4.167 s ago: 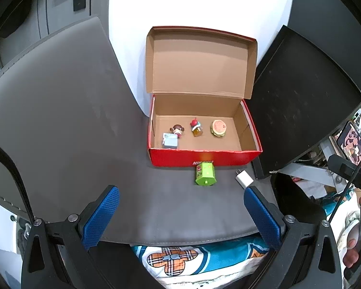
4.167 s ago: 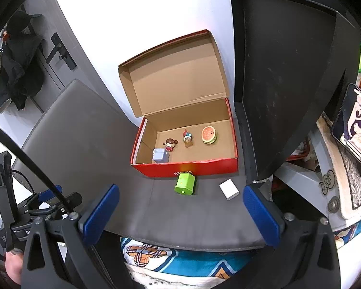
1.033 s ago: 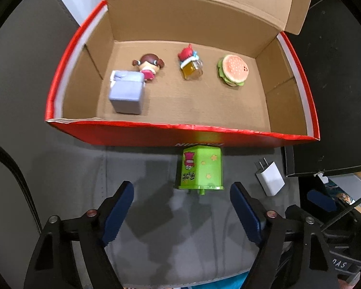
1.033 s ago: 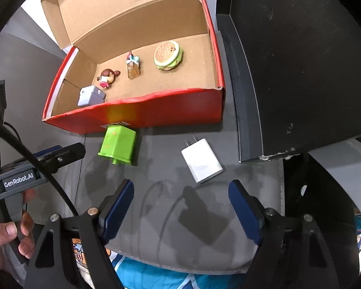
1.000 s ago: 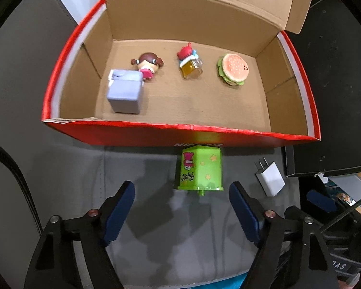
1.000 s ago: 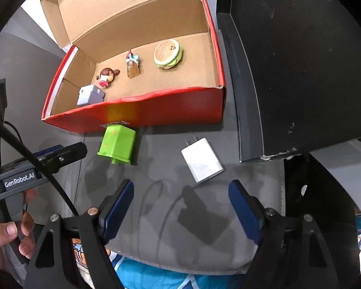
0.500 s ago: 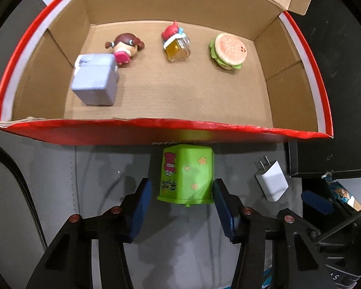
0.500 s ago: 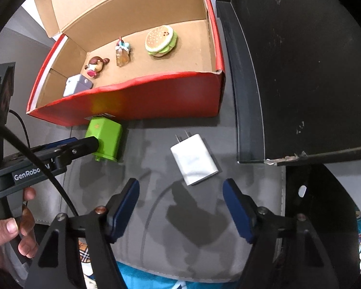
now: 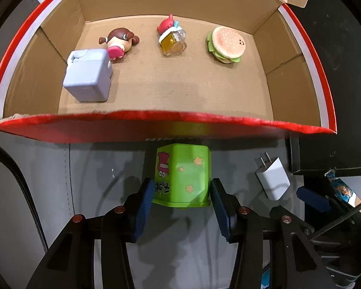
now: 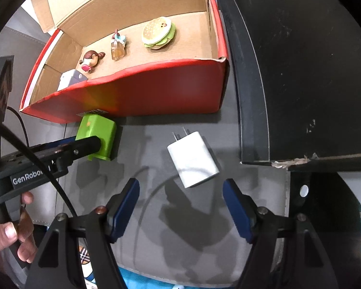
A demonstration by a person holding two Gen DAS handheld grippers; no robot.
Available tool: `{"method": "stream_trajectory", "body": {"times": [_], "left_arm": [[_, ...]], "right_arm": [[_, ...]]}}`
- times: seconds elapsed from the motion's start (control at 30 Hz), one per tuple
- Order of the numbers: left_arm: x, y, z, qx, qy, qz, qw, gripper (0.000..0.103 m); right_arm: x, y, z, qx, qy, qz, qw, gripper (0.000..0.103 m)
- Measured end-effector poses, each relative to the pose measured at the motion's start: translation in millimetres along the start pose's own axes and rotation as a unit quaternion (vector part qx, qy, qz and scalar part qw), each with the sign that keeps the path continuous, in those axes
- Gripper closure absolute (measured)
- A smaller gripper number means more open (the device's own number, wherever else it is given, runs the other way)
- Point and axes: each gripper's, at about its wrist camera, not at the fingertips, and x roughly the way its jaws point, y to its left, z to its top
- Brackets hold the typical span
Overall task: Organize objects
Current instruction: 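Close left gripper on the green cube while right gripper closes on the white plug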
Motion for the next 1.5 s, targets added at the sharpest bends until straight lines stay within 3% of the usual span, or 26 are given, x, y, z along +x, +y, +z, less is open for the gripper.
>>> {"method": "stream_trajectory", "body": {"times": [0.3, 0.73, 0.87, 1.03, 1.23, 1.37, 1.5], "left_arm": [[-5, 4, -14, 0.001, 0.013, 0.003, 0.9999, 0.053], [-14, 18, -33, -0.004, 0.027, 0.012, 0.9995, 0.053], [-16, 24, -38, -0.010, 0.030, 0.013, 0.9994, 0.053], [-18, 31, -42, -0.016, 0.035, 0.008, 0.9992, 0.053], [-21, 42, -43, -0.040, 0.034, -0.014, 0.9985, 0.052], [-24, 46, -42, -0.046, 0.024, -0.022, 0.9984, 0.037], [-26, 50, -37, -0.051, 0.022, -0.028, 0.9981, 0.037]], "right_arm": [[10, 0, 2, 0.010, 0.002, 0.012, 1.000, 0.031], [28, 11, 2, 0.006, 0.003, -0.018, 1.000, 0.032], [37, 16, 2, 0.003, 0.011, -0.032, 0.999, 0.051], [47, 21, -2, 0.006, 0.025, -0.033, 0.999, 0.064], [51, 34, -8, 0.009, 0.033, -0.016, 0.999, 0.065], [49, 42, -10, 0.017, 0.032, -0.009, 0.999, 0.065], [47, 47, -7, 0.024, 0.023, -0.007, 0.999, 0.057]]}}
